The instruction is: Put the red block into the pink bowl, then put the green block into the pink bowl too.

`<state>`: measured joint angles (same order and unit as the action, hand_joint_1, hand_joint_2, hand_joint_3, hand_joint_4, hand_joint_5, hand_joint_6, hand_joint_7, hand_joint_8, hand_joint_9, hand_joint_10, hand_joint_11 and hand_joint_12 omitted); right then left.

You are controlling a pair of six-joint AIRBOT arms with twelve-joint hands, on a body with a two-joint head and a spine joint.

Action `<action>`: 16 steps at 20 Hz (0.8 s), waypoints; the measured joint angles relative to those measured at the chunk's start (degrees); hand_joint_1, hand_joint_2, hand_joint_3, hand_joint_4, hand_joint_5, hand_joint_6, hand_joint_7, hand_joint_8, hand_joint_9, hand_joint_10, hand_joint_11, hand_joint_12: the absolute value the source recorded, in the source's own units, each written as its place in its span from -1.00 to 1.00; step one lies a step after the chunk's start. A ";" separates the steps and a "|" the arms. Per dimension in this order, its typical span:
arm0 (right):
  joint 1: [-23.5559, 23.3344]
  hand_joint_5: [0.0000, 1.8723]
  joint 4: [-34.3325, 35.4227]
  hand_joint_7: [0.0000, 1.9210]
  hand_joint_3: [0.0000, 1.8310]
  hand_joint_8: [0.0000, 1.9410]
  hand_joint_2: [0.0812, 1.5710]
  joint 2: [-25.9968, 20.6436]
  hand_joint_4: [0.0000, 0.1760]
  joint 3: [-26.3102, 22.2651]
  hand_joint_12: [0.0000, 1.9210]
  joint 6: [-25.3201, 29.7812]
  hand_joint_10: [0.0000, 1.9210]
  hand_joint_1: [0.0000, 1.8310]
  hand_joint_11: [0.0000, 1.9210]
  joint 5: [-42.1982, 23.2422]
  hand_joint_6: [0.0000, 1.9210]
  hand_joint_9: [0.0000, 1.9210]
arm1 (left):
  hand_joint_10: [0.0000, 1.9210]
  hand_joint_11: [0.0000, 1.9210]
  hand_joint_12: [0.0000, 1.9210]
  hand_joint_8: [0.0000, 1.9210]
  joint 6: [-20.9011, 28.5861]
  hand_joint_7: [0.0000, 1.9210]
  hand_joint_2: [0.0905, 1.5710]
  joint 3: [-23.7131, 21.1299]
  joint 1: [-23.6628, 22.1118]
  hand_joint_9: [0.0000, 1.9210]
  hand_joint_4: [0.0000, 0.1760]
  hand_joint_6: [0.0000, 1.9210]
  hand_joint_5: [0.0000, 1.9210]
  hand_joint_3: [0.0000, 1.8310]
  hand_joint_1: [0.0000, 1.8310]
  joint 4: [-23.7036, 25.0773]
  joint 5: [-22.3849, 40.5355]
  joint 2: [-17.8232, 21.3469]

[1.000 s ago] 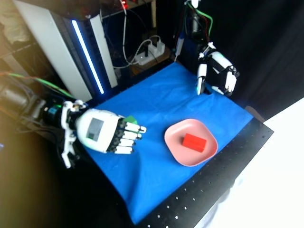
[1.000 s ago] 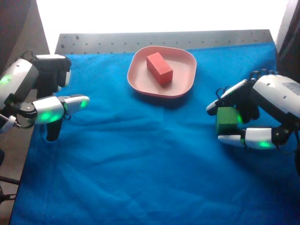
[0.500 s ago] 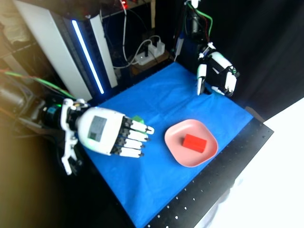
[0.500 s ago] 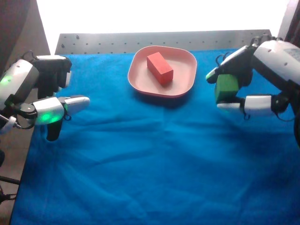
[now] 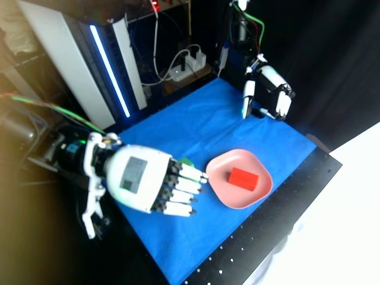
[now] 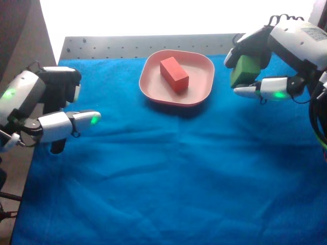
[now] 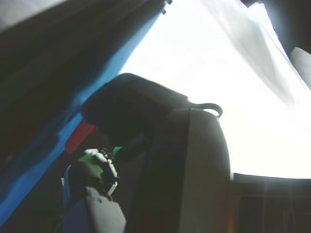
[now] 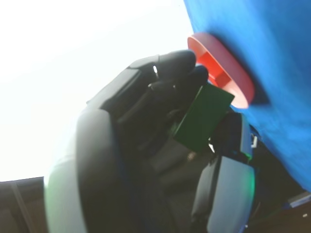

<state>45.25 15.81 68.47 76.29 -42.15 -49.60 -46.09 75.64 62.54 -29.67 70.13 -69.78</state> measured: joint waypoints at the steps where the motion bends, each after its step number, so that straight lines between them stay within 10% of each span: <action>1: -0.13 0.22 -0.15 0.26 -1.00 -0.17 0.28 0.17 -1.00 0.52 0.38 0.02 -0.12 0.41 0.00 0.55 -0.45 0.22 | 1.00 0.08 1.00 1.00 0.02 -0.07 0.08 -0.13 0.00 -0.05 1.00 1.00 -0.12 -1.00 -0.01 0.87 -0.04 0.00; 6: -2.71 0.25 0.00 0.31 -1.00 -0.27 0.27 0.92 -1.00 3.54 0.27 0.02 -0.41 0.41 0.06 1.97 -0.50 0.33 | 1.00 0.17 1.00 1.00 0.00 -0.02 0.08 -1.20 0.00 0.03 1.00 1.00 -0.12 -1.00 0.04 2.05 0.76 0.00; 14: -6.73 0.22 -1.75 0.19 -1.00 0.01 0.31 3.13 -1.00 8.57 0.58 0.00 0.15 0.41 0.11 5.44 -0.58 0.25 | 1.00 0.18 1.00 1.00 0.00 0.03 0.08 -2.14 0.00 0.07 1.00 1.00 -0.13 -1.00 0.06 4.15 1.73 -0.02; 16: -7.63 0.25 -2.27 0.24 -1.00 -0.10 0.29 4.50 -1.00 10.51 0.44 0.04 -0.03 0.42 0.10 6.03 -0.58 0.25 | 1.00 0.23 1.00 1.00 0.00 0.07 0.08 -2.14 0.00 0.13 1.00 1.00 -0.11 -1.00 0.07 4.00 1.92 -0.02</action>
<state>37.63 13.54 72.97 86.80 -42.11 -43.57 -46.09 73.49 62.54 -25.67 72.05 -69.80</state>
